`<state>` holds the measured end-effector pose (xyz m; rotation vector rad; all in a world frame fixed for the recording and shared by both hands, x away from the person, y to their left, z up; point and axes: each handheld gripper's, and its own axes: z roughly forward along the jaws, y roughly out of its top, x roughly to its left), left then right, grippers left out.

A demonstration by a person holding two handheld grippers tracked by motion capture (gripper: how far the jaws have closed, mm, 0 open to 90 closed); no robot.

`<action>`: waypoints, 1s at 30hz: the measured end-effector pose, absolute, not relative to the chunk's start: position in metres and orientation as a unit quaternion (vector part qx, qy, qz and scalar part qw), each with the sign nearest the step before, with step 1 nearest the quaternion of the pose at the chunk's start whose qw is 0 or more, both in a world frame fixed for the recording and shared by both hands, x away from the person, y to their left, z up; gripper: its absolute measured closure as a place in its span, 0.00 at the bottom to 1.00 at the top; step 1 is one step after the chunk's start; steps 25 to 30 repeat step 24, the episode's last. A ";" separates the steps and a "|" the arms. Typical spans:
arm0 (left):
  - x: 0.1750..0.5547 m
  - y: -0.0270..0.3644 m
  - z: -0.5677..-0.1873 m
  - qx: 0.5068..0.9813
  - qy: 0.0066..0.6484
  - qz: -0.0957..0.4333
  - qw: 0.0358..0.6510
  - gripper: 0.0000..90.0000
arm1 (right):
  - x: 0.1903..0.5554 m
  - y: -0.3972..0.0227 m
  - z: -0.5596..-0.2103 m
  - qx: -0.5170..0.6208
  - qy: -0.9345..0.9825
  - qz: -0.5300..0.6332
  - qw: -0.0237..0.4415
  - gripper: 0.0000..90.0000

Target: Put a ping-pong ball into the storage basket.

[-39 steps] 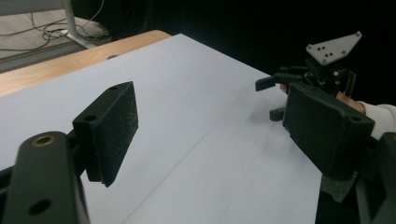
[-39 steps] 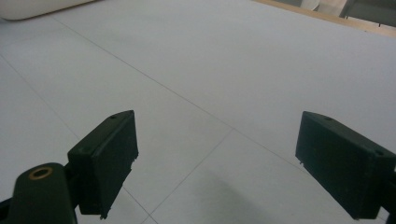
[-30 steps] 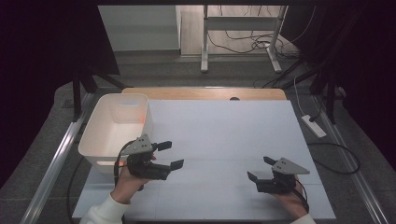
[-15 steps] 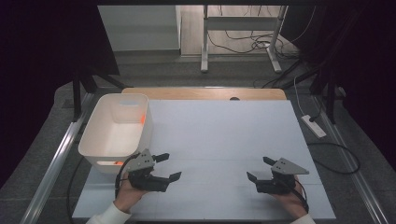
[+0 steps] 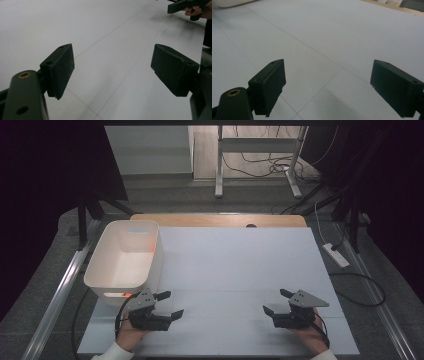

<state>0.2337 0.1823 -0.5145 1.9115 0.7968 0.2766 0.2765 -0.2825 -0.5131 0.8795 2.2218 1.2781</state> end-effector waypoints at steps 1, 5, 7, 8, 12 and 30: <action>0.233 0.184 -0.516 0.791 0.332 0.115 0.501 0.22 | 0.276 -0.282 -0.513 0.316 0.801 0.461 0.214 0.14; 0.232 0.189 -0.521 0.791 0.338 0.116 0.497 0.23 | 0.276 -0.282 -0.513 0.316 0.801 0.461 0.211 0.14; 0.232 0.190 -0.522 0.789 0.340 0.115 0.498 0.23 | 0.276 -0.282 -0.513 0.316 0.802 0.461 0.211 0.14; 0.232 0.190 -0.522 0.789 0.341 0.117 0.498 0.23 | 0.276 -0.282 -0.513 0.316 0.802 0.460 0.212 0.14; 0.232 0.190 -0.522 0.790 0.339 0.119 0.497 0.23 | 0.275 -0.282 -0.513 0.313 0.804 0.460 0.211 0.14; 0.232 0.188 -0.523 0.791 0.339 0.121 0.494 0.23 | 0.274 -0.282 -0.513 0.311 0.805 0.461 0.209 0.14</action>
